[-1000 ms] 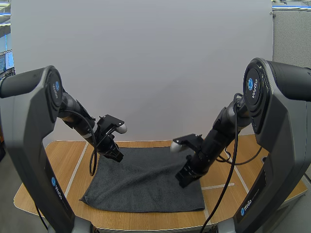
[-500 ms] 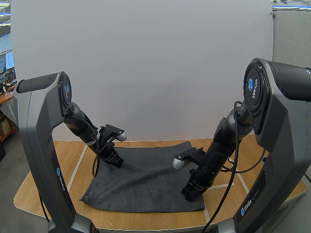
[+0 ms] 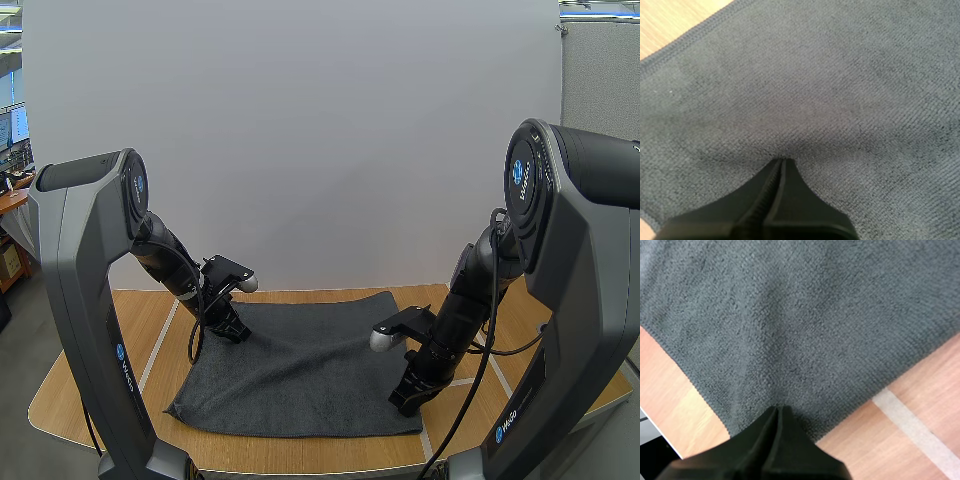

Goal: Fold the towel

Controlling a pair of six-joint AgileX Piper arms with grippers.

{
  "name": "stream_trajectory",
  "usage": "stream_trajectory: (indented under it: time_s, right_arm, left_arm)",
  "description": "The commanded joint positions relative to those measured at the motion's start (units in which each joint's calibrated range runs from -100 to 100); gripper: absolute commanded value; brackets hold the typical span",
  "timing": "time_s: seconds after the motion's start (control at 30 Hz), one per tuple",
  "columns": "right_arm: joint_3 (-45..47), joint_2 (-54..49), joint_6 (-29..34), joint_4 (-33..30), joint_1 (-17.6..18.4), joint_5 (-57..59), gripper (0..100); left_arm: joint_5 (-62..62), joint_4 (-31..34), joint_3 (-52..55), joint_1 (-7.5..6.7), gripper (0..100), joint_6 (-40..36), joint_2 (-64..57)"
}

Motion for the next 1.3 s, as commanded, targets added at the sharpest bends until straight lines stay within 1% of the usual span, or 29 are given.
stream_trajectory:
  time_s: [0.0, 0.17, 0.3, 0.47, 0.6, 0.67, 0.77, 0.87, 0.93, 1.1, 1.27]
  right_arm:
    - [0.28, -0.69, -0.01, -0.75, -0.26, 0.23, 0]
    - [0.28, -0.46, -0.01, -0.88, -0.26, -0.07, 0]
    - [1.41, -0.45, 0.13, -2.24, -0.26, -0.21, 0]
    - [2.67, -0.45, 1.43, -5.80, -0.26, -2.59, 0]
    - [2.67, -0.45, 1.96, -6.19, -0.26, -2.88, 0]
    - [2.67, -0.45, 2.27, -6.85, -0.26, -2.88, 0]
    - [2.67, -0.45, 2.66, -8.05, -0.26, -2.88, 0]
    - [2.67, -0.45, 3.31, -9.41, -0.26, -3.19, 0]
    - [2.67, -0.45, 3.49, -9.65, -0.26, -3.39, 0]
    - [2.67, -0.45, 3.86, -10.57, -0.26, -3.39, 0]
    - [2.67, -0.45, 3.86, -8.68, -0.26, -3.56, 0]
  left_arm:
    - [-0.80, 1.10, -0.54, -0.19, 0, -0.90, 3.10]
    - [-0.13, 1.10, -1.08, -0.19, 0, -0.99, 3.31]
    - [-0.13, 1.10, -1.08, -0.19, 0, -0.99, 3.31]
    - [-0.15, 1.25, -1.09, -0.19, 0, -1.01, 3.31]
    - [-0.74, 2.05, -1.09, -0.19, 0, -1.19, 3.31]
    - [-3.10, 3.62, -1.09, 0.03, 0, -2.33, 3.31]
    - [-4.00, 5.18, -1.09, 0.78, 0, -2.81, 3.31]
    - [-4.14, 5.28, -1.09, 1.90, 0, -2.81, 3.31]
    - [-4.14, 5.28, -1.38, 2.29, 0, -2.81, 3.31]
    - [-0.34, 5.01, -2.66, 2.56, 0, -2.81, 3.31]
    - [4.50, 1.41, -4.33, 2.56, 0, -2.81, 3.31]
